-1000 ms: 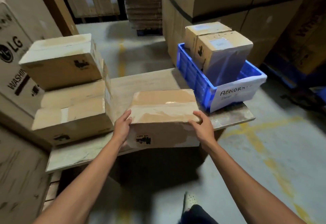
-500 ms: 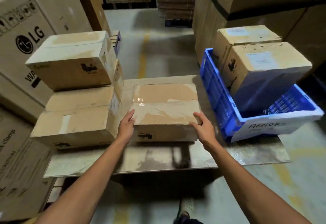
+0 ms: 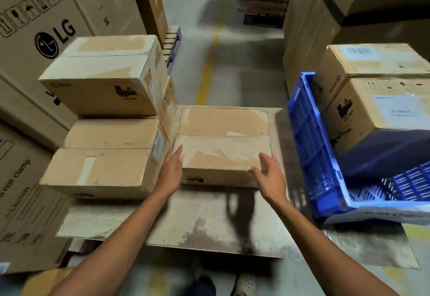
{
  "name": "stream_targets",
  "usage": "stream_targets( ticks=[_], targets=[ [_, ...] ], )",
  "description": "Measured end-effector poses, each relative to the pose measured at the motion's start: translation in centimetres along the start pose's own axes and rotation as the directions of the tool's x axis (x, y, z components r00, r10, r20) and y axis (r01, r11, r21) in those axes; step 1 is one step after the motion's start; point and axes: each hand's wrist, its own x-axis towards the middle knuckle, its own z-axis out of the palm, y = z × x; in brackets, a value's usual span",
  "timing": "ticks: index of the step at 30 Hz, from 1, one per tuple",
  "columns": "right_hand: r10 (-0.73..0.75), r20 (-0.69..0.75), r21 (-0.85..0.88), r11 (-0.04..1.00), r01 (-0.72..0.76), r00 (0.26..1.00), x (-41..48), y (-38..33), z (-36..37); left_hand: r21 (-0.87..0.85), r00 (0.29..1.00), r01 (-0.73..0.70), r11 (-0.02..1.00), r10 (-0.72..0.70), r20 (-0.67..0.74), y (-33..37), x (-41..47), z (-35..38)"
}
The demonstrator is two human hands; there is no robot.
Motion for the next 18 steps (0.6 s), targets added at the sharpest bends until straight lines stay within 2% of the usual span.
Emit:
stream_targets(
  ticks=[2, 4, 7, 10, 12, 14, 16, 18],
  targets=[
    [-0.017, -0.077, -0.194, 0.981, 0.002, 0.997, 0.3, -1.1, 1.0, 0.261, 0.995, -0.079, 0.962, 0.094, -0.046, -0.1, 0.5, -0.1],
    [-0.089, -0.083, -0.37, 0.928, 0.052, 0.993, 0.7, -2.5, 2.6, 0.385, 0.968, -0.209, 0.899, 0.245, -0.047, -0.3, 1.1, -0.2],
    [-0.222, 0.086, -0.333, 0.912, 0.238, 0.971, 0.9, -5.2, 5.5, 0.406, 0.893, -0.397, 0.823, 0.448, -0.036, -0.4, 2.0, -0.4],
    [-0.395, 0.222, -0.309, 0.839, 0.448, 0.891, 1.2, -7.1, 8.6, 0.423, 0.809, -0.531, 0.734, 0.588, -0.007, -0.2, 2.7, -0.9],
    [-0.466, 0.239, -0.374, 0.765, 0.524, 0.852, 1.6, -7.8, 10.1, 0.445, 0.788, -0.561, 0.698, 0.616, 0.028, -0.6, 3.1, -1.2],
    [-0.483, 0.214, -0.413, 0.743, 0.527, 0.849, 2.2, -8.0, 11.0, 0.468, 0.805, -0.551, 0.691, 0.587, 0.08, -1.1, 3.6, -1.2],
    [-0.449, 0.233, -0.487, 0.714, 0.503, 0.863, 2.9, -7.9, 11.9, 0.481, 0.849, -0.517, 0.708, 0.498, 0.179, -1.2, 4.2, -1.2],
    [-0.375, 0.293, -0.557, 0.681, 0.476, 0.88, 3.5, -8.0, 12.5, 0.488, 0.862, -0.507, 0.71, 0.419, 0.285, -1.1, 4.9, -1.2]
  ],
)
